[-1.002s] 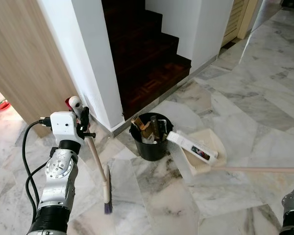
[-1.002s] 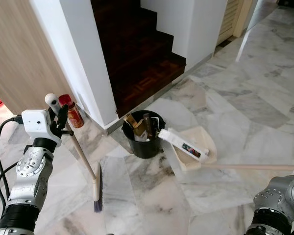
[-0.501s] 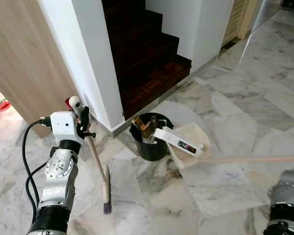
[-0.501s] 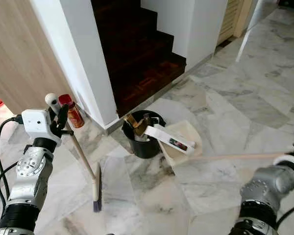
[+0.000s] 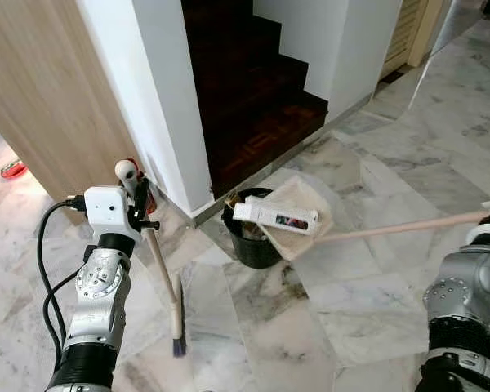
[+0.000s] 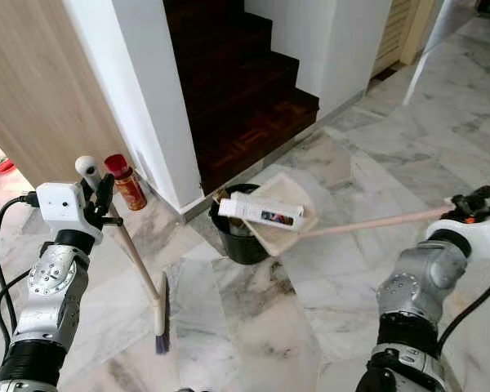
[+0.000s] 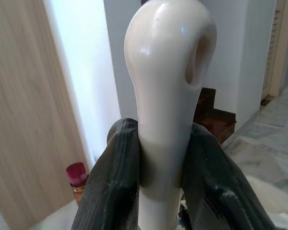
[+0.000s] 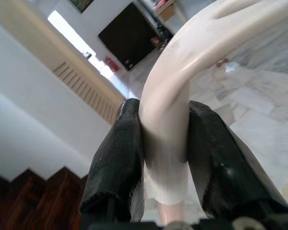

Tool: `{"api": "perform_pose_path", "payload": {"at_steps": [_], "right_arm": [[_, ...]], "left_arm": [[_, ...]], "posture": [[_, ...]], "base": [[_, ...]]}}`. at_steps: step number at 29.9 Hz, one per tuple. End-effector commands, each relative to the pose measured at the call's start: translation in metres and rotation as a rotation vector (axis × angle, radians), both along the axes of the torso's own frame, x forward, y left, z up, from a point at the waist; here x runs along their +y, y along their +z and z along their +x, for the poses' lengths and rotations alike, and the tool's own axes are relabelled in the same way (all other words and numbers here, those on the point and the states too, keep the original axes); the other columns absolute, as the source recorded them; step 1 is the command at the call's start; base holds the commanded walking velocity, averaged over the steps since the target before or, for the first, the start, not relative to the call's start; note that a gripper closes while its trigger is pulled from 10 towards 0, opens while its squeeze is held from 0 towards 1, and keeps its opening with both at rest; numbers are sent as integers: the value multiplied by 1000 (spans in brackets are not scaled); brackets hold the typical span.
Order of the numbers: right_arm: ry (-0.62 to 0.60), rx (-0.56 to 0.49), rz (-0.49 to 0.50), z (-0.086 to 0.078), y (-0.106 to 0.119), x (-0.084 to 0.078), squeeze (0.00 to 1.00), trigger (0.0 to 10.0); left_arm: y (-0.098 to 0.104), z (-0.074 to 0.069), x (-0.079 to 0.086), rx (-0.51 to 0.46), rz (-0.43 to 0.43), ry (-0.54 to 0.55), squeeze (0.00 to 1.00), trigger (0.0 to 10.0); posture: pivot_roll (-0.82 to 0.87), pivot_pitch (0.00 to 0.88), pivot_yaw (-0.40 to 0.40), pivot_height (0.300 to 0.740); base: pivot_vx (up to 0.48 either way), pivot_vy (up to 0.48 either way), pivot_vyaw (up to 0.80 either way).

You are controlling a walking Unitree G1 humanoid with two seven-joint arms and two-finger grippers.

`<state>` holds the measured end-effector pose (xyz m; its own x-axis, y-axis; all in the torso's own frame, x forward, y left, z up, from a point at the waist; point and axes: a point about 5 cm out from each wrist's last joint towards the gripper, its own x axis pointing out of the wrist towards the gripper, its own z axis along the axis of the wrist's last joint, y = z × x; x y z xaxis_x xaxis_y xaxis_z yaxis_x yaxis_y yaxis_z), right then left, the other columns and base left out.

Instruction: Sweep floor

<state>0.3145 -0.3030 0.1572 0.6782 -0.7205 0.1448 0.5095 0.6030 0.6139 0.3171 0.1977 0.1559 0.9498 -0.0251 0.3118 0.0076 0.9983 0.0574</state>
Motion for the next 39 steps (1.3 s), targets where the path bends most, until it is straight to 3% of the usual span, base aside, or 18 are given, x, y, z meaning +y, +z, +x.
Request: {"api": "perform_pose_path", "payload": {"at_steps": [1,21,28,39], "right_arm": [[73,-104,-36,12,25,13,0,10000],[200,-122,-137,23,41,35,0,10000],[261,-159,-201,24,51,53,0,10000],[224,-215,-239,23,81,46,0,10000]], "left_arm": [[14,-2,-4,-79,20,-16,0,10000],[14,-2,-2,-70,8,-9,0,10000],[14,-2,-3,-68,5,-11,0,10000],[14,-3,-3,-70,2,-13,0,10000]], "posture": [[58,23,21,740],[56,40,17,740],[53,45,17,740],[51,34,13,740]], "base": [[0,0,0],[0,0,0],[0,0,-398],[0,0,0]]}}
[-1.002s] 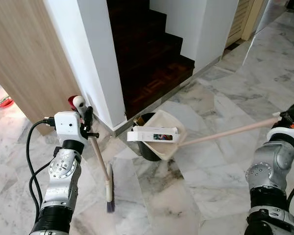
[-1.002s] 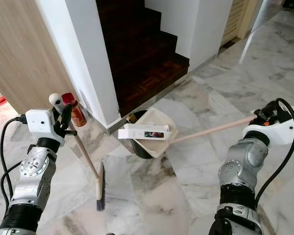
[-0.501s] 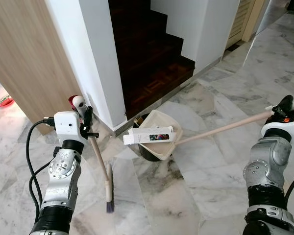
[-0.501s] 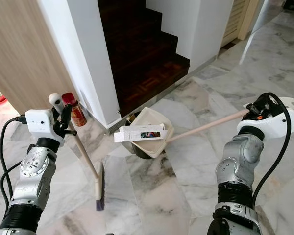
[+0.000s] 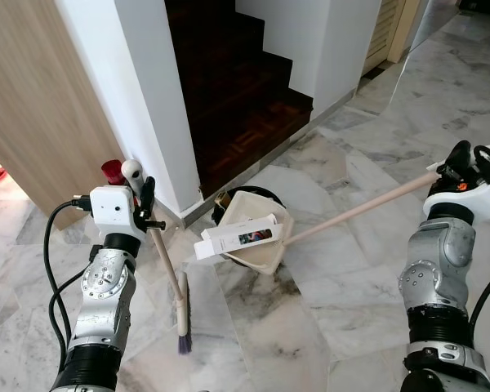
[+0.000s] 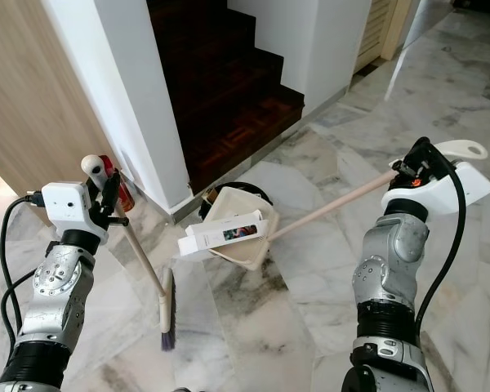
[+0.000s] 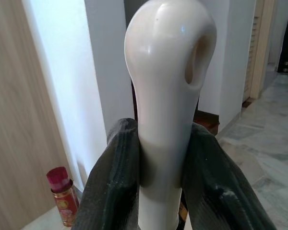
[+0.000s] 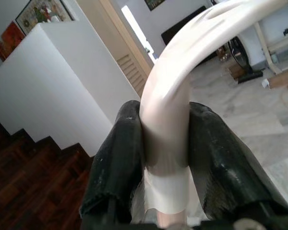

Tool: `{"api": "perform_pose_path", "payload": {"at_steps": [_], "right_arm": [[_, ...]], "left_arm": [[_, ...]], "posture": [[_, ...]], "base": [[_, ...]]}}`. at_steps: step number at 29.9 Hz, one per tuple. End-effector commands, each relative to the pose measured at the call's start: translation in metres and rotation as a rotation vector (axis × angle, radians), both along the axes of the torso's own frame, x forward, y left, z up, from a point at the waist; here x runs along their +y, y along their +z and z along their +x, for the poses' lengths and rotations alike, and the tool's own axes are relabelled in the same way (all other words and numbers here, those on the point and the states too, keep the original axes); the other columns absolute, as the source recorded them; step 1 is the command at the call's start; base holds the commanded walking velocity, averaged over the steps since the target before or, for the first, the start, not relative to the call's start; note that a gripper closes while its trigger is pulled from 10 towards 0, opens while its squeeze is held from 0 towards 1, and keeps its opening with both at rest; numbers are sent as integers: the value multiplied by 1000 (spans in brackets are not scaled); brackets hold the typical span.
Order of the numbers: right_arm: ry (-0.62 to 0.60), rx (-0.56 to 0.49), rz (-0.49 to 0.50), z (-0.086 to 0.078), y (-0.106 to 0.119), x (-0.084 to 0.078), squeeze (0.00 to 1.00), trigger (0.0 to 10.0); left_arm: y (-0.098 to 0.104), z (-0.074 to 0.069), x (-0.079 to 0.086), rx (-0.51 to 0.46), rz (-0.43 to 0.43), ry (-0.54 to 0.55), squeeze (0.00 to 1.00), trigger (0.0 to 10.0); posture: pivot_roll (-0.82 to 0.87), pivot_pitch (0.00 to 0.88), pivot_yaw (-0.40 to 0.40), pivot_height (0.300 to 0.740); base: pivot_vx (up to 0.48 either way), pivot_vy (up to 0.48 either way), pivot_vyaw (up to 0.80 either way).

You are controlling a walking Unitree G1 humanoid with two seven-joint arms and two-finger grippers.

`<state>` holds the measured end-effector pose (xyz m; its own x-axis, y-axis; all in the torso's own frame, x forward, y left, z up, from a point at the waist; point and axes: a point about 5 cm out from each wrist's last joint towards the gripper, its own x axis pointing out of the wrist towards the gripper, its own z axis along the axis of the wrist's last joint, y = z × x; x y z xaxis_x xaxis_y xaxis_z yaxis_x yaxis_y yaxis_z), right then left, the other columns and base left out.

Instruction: Sweep floor

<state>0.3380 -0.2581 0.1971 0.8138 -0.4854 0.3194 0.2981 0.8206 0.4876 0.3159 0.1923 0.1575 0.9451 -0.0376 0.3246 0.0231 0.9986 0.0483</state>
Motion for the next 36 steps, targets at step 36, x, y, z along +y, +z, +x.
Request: {"api": "perform_pose_path", "payload": {"at_steps": [36], "right_arm": [[94,-171,-91,5,56,29,0,10000]], "left_arm": [[7,-3,0,-46,7,2,0,10000]], "posture": [[48,18,2,740]], "base": [[62,0,0]]}}
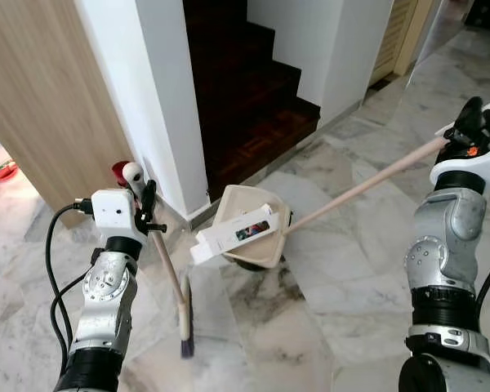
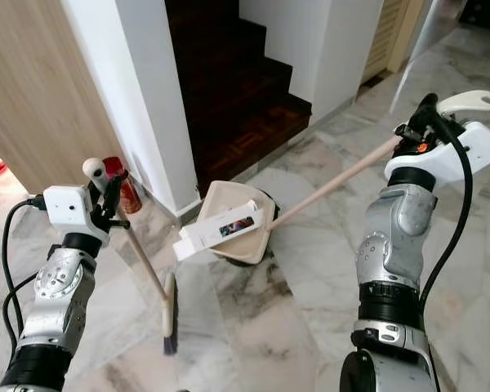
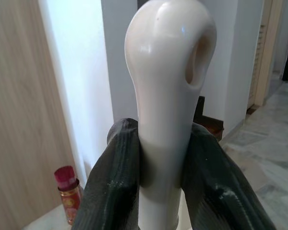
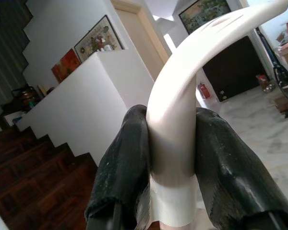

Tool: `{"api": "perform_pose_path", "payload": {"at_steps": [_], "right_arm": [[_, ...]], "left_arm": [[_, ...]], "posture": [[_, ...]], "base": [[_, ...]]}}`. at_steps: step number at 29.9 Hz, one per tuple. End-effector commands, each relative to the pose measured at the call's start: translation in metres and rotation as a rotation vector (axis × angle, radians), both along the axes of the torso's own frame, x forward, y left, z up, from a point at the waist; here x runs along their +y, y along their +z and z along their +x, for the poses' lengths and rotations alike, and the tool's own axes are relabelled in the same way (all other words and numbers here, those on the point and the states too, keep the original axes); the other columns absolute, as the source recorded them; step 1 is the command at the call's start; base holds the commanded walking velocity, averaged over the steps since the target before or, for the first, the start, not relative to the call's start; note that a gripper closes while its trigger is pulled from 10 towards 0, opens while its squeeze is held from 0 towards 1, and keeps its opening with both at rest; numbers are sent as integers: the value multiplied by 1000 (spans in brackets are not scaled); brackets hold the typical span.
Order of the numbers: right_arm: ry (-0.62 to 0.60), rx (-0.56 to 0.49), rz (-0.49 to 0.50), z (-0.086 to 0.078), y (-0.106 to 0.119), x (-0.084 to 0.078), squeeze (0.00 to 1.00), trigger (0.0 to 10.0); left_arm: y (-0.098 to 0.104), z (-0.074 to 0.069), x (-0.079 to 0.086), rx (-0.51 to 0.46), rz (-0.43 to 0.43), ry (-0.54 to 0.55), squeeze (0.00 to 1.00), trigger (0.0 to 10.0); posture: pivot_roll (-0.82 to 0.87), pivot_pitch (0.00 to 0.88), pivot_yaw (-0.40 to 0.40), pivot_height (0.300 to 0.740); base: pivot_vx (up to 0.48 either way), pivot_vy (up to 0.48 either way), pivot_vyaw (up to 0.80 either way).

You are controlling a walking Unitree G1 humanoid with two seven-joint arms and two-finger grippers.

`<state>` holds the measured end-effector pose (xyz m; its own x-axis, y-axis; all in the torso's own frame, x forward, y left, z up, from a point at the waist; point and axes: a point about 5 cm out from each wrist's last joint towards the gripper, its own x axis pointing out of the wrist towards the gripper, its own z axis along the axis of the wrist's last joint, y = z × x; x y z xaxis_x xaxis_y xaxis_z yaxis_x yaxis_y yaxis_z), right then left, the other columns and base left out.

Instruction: Sweep floor

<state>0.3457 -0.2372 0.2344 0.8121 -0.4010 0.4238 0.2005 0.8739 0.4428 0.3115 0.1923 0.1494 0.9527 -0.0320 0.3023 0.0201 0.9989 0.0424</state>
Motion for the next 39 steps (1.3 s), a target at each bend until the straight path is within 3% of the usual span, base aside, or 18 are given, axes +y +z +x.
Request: {"api": "perform_pose_path", "payload": {"at_steps": [1,6,22,30,39], "right_arm": [[38,-85,-15,-2,19,10,0,10000],[50,-92,-20,0,23,13,0,10000],[90,-109,-92,0,29,28,0,10000],[93,-119,-79,0,32,28,0,10000],[116,-134,-137,-2,35,35,0,10000]], "left_arm": [[15,1,0,-70,13,-1,0,10000],[16,1,1,-69,14,1,0,10000],[17,0,2,-71,13,7,0,10000],[16,1,2,-71,11,6,0,10000],[17,1,1,-76,10,4,0,10000]], "posture": [[48,18,2,740],[50,28,5,740],[50,38,2,740],[49,31,0,740],[50,21,-1,740]], "base": [[304,0,0],[316,0,-735],[316,0,0],[313,0,447],[316,0,410]]}}
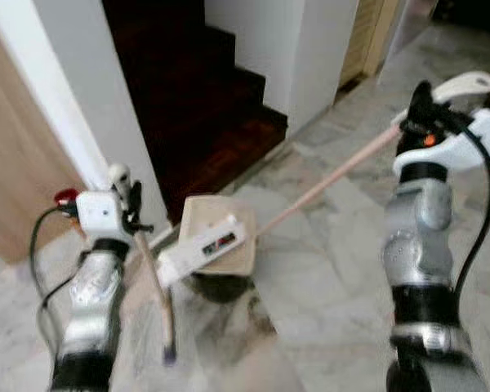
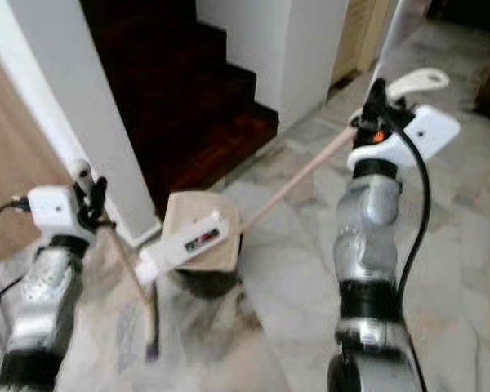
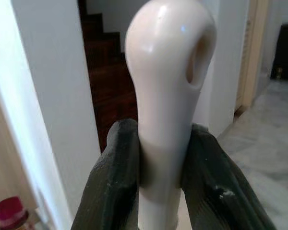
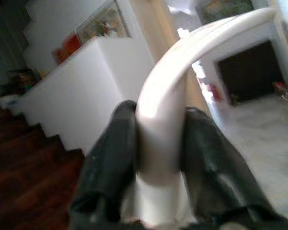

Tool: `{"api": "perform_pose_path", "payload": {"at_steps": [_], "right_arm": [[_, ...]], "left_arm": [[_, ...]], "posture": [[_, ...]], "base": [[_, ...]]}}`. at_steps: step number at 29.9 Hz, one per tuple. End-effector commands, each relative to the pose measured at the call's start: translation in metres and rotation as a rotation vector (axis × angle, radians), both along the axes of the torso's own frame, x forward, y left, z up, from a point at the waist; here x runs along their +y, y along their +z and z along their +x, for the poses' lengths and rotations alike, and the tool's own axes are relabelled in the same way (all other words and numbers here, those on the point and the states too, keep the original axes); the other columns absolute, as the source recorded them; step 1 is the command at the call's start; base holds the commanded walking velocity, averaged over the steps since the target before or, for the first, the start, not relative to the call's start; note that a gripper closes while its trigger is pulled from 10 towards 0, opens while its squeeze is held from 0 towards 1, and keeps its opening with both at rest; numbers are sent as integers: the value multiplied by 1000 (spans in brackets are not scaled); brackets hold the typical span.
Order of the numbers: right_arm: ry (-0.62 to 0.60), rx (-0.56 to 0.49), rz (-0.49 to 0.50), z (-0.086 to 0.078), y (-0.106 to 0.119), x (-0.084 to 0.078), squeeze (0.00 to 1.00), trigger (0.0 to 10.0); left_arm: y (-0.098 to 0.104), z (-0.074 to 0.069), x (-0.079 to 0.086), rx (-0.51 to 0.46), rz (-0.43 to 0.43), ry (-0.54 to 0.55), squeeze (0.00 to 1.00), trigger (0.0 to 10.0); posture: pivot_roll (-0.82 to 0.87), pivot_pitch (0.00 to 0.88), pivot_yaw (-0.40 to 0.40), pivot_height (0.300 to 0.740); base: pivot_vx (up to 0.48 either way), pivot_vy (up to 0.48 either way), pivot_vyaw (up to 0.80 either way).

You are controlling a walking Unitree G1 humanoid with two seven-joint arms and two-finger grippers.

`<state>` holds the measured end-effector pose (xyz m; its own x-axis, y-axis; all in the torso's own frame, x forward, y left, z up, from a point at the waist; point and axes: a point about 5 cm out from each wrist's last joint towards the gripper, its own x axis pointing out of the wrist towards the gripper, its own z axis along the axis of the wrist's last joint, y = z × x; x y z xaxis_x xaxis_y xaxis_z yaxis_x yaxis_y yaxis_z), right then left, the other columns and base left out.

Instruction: Sweep floor

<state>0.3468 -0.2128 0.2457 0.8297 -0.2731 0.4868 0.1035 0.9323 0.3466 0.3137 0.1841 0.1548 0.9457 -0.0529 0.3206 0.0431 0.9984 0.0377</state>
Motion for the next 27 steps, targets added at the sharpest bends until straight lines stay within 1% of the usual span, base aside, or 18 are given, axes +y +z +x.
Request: {"api": "perform_pose_path", "payload": {"at_steps": [1,3,7,25,27], "right_arm": [[30,-104,-11,-2,24,11,0,10000],[30,-102,16,-2,24,9,0,10000],[31,-103,21,-2,24,8,0,10000],[28,-95,24,-1,24,6,0,10000],[26,-95,23,-1,24,6,0,10000]], "left_arm": [[12,-1,9,-57,14,28,0,10000],[12,-1,9,-58,15,30,0,10000],[12,-1,9,-58,15,31,0,10000],[11,-2,9,-57,11,35,0,10000],[11,-2,9,-60,10,34,0,10000]], "posture": [[50,18,-3,740],[50,18,-3,740],[51,22,-5,740],[49,30,-7,740],[49,30,-7,740]], "base": [[322,0,656],[319,0,328],[316,0,0],[314,0,0],[0,0,0]]}}
